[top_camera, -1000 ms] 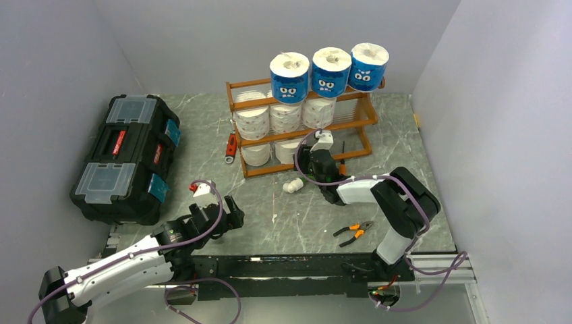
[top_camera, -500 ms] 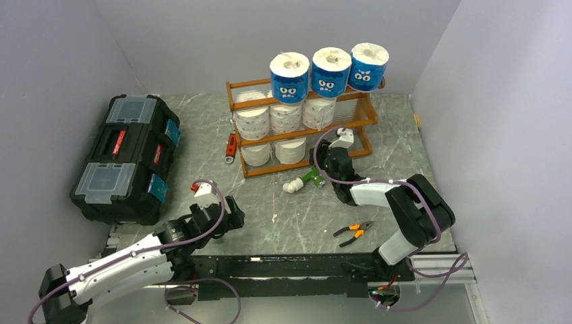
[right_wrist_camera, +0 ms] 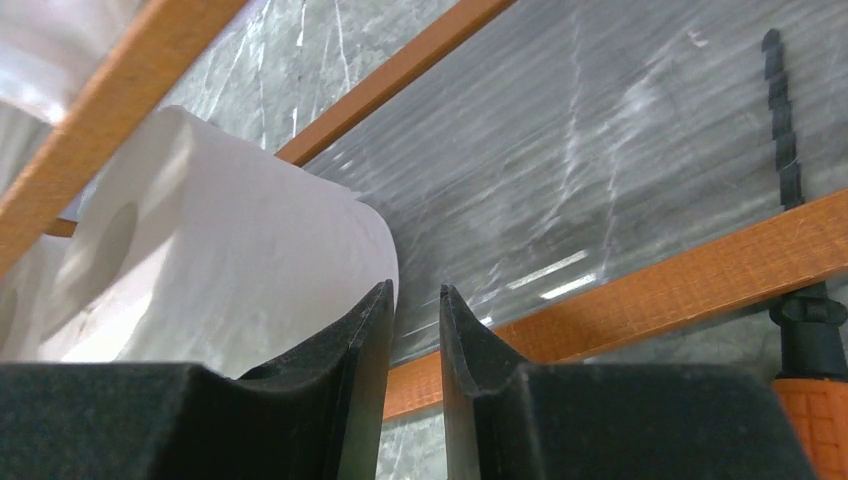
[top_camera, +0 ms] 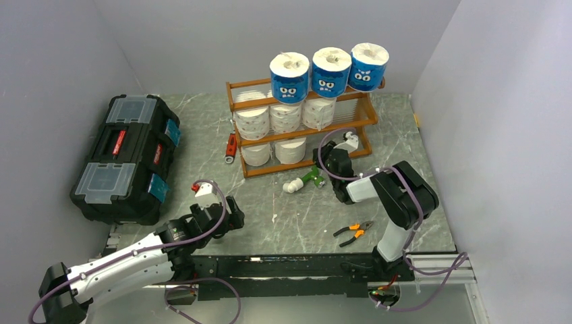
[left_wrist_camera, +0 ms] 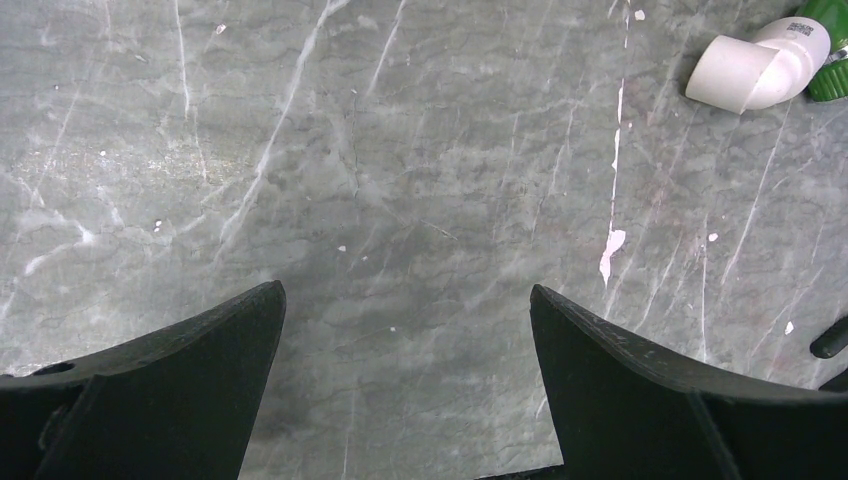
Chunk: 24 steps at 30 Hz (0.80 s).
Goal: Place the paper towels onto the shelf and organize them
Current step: Place the paper towel on the shelf.
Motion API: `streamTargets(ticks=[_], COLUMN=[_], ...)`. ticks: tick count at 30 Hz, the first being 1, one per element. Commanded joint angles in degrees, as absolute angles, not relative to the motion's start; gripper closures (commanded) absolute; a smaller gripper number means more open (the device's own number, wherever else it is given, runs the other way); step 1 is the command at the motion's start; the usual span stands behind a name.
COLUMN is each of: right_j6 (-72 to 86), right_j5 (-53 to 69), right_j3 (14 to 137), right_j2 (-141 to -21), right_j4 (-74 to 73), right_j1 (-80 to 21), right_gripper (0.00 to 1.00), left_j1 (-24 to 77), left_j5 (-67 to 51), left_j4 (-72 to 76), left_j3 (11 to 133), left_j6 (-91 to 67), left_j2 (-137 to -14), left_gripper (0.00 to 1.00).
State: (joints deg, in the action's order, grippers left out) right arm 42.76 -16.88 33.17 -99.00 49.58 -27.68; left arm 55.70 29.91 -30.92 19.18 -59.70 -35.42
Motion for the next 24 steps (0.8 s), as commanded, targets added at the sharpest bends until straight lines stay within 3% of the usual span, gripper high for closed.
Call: streamTargets(ticks=[1,24], right_j6=[46.5,48.5], right_j5=[-15.2,-6.2], right_j3=[35.8,40.7], right_j2=[-102.0,-108.1], right_j4=[58.2,60.3], right_j1=[-27.4,-29.5], right_gripper=[0.74,0.75], left_j1=[55.8,55.8], left_j5=[31.7,32.3], left_j4=[-30.6,-30.8], left_j3=[20.0,19.9], left_j6=[-60.7,-59.9], left_j2=[-34.9,-33.9], left_gripper=[0.01,0.01])
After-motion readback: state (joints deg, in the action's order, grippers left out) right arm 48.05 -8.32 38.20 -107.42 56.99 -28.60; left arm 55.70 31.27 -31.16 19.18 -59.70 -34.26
